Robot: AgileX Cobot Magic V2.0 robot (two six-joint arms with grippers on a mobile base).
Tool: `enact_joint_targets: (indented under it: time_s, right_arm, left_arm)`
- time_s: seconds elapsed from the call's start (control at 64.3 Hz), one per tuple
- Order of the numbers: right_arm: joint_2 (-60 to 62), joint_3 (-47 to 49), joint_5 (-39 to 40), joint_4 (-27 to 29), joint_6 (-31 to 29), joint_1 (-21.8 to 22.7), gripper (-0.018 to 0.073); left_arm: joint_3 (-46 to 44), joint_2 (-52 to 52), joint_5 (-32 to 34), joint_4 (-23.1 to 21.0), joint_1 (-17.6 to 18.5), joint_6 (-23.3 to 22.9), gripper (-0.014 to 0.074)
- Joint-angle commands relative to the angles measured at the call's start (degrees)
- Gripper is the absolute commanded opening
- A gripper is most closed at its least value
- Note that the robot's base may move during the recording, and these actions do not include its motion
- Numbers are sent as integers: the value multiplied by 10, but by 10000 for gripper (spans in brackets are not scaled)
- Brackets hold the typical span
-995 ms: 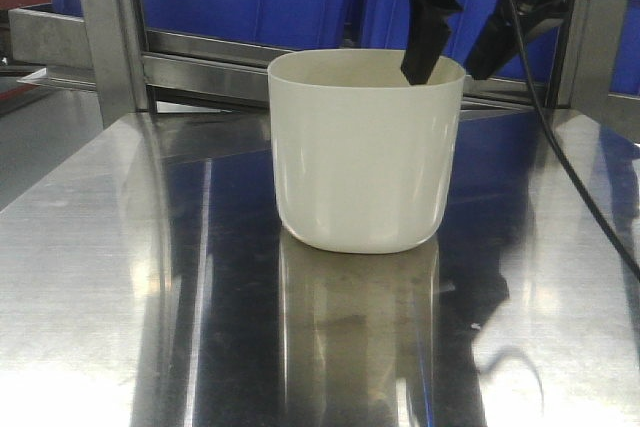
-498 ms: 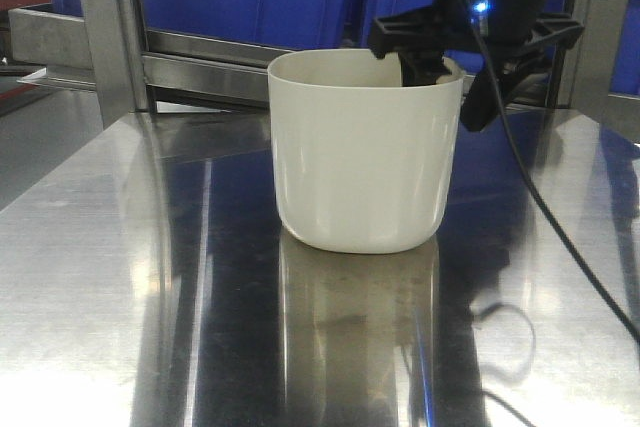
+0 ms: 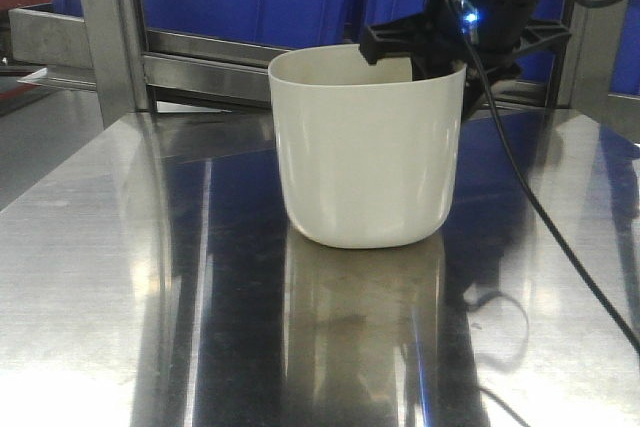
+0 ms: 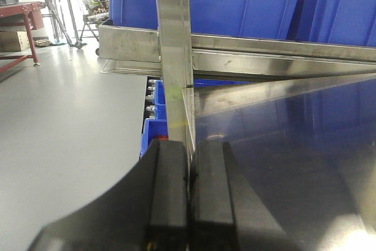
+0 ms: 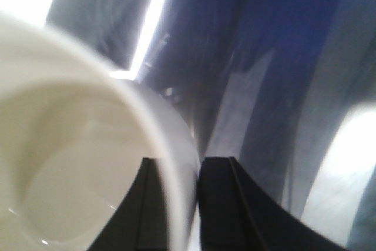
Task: Move white bin to right shelf second layer
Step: 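Lower the right gripper onto the white bin's rim and close it, then lift the white bin off the table with the right gripper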
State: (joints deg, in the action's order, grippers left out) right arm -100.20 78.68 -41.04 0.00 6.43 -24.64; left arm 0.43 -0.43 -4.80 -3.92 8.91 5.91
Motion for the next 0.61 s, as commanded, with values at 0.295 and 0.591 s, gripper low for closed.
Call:
enact_joint_targets:
  time_s: [0.295, 0.591]
  right_arm:
    - [185, 15, 70, -37, -3, 2, 51]
    - [327, -61, 106, -37, -3, 2, 51]
  left_arm:
    - [21, -8, 48, -3, 4, -2, 85]
    - [21, -8, 48, -3, 4, -2, 85]
